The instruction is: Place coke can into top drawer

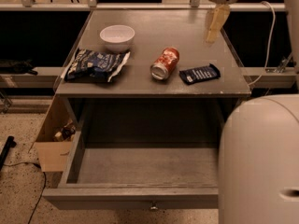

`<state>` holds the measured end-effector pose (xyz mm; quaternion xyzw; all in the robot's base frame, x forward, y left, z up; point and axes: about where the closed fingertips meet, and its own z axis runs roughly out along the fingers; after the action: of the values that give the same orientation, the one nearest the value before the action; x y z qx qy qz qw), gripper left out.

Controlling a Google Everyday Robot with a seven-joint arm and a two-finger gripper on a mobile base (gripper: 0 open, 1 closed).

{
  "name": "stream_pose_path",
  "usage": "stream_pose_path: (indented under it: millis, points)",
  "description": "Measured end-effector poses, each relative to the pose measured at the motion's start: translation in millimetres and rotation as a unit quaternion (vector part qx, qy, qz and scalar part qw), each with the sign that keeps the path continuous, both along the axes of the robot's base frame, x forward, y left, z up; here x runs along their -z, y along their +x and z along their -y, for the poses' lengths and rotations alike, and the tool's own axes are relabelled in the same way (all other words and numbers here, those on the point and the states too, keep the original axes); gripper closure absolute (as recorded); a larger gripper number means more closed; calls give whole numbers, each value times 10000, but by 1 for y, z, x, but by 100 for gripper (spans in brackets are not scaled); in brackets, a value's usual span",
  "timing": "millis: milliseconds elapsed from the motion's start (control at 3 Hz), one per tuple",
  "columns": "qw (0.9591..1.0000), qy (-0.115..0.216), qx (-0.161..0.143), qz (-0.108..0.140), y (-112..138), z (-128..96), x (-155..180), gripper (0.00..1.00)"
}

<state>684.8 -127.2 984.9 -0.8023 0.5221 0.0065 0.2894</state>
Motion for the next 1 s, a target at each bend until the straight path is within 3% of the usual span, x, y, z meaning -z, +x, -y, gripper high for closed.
stream_pose_path:
  millis: [333, 1000]
  points:
    - [9993, 89, -204, 291, 13, -10, -3, 0]
    - [9992, 151, -168, 337, 23, -16, 3, 0]
